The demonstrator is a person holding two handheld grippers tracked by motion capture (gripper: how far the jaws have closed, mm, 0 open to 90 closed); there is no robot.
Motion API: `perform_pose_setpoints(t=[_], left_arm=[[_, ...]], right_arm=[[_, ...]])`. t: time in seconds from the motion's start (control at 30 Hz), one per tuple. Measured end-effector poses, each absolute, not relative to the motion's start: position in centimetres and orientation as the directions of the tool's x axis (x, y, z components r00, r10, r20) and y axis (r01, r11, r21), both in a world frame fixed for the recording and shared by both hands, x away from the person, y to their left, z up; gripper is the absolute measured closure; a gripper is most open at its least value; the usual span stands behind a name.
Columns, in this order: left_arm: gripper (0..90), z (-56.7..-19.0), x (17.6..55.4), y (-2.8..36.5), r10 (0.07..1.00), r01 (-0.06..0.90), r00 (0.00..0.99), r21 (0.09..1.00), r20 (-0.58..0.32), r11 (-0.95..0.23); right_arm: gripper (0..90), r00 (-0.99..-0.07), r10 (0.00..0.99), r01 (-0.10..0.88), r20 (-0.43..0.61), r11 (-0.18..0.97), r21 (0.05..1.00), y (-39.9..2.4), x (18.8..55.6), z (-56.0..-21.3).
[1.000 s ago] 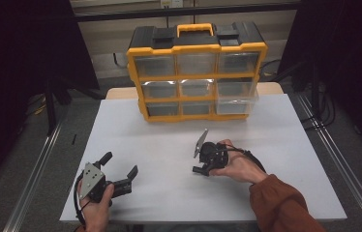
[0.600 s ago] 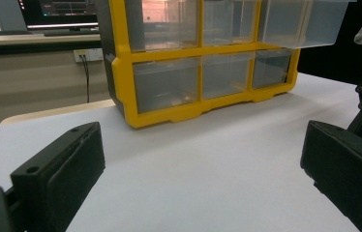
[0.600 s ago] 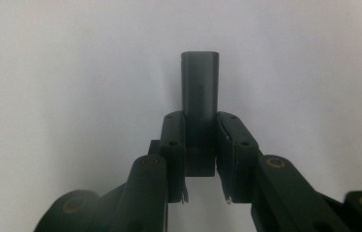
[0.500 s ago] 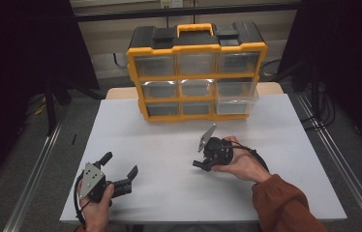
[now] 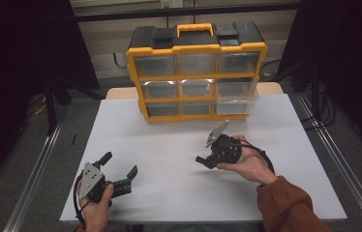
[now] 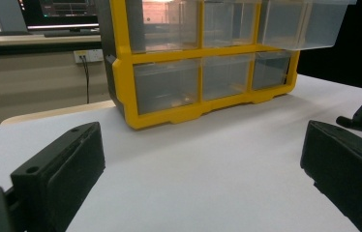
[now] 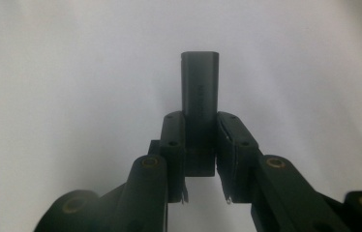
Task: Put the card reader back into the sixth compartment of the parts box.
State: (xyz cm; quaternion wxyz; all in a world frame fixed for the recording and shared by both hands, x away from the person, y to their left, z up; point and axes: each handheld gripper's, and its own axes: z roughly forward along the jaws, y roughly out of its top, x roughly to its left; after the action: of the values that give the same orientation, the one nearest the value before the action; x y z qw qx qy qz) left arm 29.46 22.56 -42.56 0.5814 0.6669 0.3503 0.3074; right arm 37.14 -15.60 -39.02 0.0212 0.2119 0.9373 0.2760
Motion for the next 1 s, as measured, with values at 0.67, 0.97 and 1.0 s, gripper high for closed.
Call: perform_pose_setpoints(t=[0.67, 0.97, 1.0], left_arm=[[2.0, -42.6, 29.5, 22.5, 0.822, 0.108, 0.570, 0.991, 0.004, -0.080], [2.0, -42.6, 29.5, 22.5, 0.821, 0.108, 0.570, 0.991, 0.003, -0.078], [2.0, -42.6, 29.5, 22.5, 0.821, 0.108, 0.570, 0.991, 0.003, -0.079]], right_arm=[[73.9, -0.909, 0.416, 0.331, 0.024, 0.684, 0.651, -17.2, 36.6, -36.6], [73.8, -0.903, 0.428, 0.315, 0.021, 0.630, 0.709, -18.2, 36.3, -35.2], [73.8, -0.902, 0.430, 0.316, 0.023, 0.624, 0.715, -18.3, 36.3, -35.1]])
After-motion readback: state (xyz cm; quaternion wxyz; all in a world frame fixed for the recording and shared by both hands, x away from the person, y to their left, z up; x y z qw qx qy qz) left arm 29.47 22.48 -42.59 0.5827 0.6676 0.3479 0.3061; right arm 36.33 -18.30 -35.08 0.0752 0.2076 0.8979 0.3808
